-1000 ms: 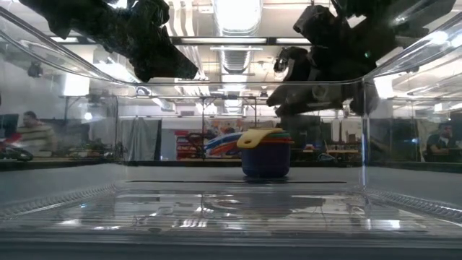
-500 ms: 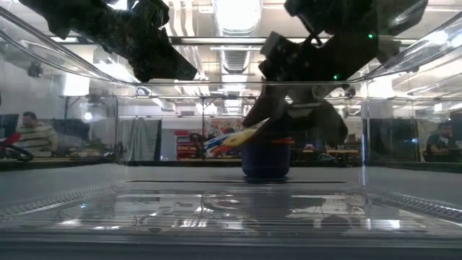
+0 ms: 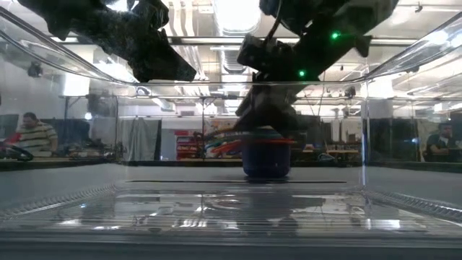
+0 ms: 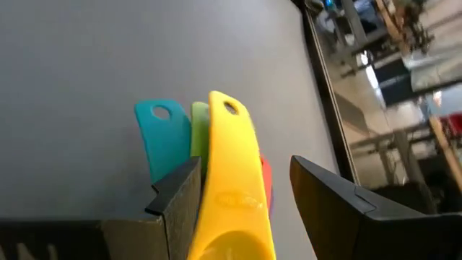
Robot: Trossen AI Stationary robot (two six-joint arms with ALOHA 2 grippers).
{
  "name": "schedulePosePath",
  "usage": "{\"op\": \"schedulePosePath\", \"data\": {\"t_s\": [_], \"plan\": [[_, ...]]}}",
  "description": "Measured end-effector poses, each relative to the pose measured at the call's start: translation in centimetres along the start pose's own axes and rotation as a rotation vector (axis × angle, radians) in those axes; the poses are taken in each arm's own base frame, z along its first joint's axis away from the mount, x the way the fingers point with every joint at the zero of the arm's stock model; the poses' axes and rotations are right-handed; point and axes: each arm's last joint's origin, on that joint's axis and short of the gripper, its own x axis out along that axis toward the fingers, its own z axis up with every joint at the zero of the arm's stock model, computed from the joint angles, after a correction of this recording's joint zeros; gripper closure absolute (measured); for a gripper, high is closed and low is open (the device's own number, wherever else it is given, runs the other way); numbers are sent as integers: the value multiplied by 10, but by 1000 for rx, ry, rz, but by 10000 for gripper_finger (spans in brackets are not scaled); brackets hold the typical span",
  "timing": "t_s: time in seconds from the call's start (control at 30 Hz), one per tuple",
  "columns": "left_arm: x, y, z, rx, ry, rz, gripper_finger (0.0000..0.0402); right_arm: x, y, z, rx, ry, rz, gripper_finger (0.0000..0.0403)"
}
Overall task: Nest measuring cups in basket
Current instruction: Stack the yellow measuring cup on top of the blue measuring cup, then put the stacked measuring cups into the transparent bin
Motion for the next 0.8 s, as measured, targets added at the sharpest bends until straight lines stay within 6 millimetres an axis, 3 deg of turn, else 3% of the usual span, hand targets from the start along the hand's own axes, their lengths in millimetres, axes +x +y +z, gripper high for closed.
{"op": "schedulePosePath", "data": {"t_s": [0.23, 0.5, 0.67, 0.8], "plan": [[0, 0, 0, -3, 3, -8, 294, -9, -10, -3, 68, 42, 9, 202], [14, -10, 5, 47, 39, -136, 294, -60, -22, -2, 210, -54, 41, 202], [32, -17, 25, 175, 145, -150, 289, -92, -33, -23, 359, -143, 47, 202], [53, -17, 40, 276, 276, -132, 261, -112, -35, -43, 444, -222, 59, 202]]}}
